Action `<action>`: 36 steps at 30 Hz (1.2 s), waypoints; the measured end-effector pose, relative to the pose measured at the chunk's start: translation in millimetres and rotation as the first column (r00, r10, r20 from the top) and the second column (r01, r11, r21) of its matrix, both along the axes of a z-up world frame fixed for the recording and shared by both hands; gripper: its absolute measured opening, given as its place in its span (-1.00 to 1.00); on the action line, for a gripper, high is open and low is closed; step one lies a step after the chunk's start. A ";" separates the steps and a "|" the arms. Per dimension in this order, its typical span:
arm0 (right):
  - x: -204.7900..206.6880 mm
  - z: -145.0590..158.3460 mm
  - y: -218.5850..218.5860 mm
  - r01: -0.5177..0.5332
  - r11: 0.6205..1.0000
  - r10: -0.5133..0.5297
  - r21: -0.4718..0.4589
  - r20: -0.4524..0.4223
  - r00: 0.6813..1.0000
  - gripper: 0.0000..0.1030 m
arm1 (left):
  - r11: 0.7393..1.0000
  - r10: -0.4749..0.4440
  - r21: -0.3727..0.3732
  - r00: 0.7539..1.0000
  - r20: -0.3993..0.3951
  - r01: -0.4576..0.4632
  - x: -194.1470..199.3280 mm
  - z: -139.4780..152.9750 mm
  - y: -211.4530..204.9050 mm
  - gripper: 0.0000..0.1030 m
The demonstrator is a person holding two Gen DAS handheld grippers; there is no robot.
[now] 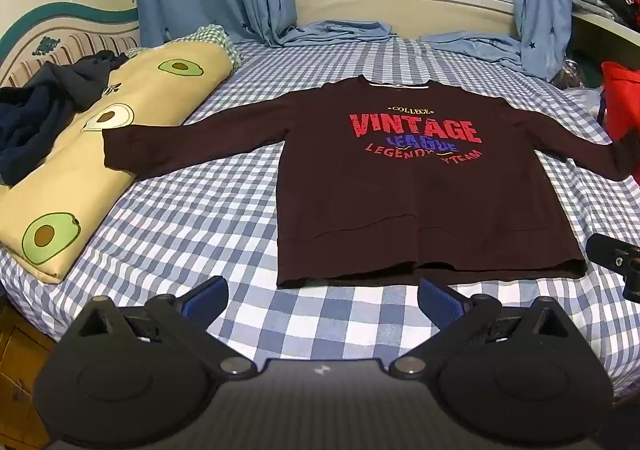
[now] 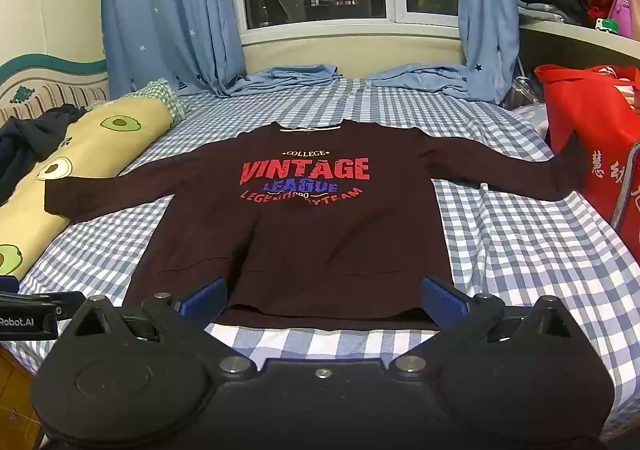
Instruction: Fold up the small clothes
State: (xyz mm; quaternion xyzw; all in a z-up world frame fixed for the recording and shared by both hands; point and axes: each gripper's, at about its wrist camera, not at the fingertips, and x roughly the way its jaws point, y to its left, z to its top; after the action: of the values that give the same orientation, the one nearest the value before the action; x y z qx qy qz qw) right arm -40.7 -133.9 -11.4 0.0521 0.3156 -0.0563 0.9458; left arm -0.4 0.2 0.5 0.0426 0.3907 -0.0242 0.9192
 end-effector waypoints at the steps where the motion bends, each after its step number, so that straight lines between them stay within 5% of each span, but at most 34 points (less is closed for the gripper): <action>1: 0.0 -0.1 -0.7 0.001 1.000 -0.001 0.000 -0.001 1.000 0.99 | 1.000 -0.003 0.001 1.000 0.001 0.003 -0.2 0.3 -0.1 0.99; 36: -5.2 -4.1 -4.6 0.052 0.999 -0.052 -0.012 -0.030 0.998 0.99 | 1.000 -0.006 0.011 1.000 -0.019 0.006 -2.2 -0.8 -3.7 0.99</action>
State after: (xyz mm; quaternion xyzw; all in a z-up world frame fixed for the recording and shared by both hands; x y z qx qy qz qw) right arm -45.9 -138.5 -15.5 0.0542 0.3282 -0.0834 0.9393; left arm -2.6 -3.4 -0.3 0.0487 0.3996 -0.0253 0.9150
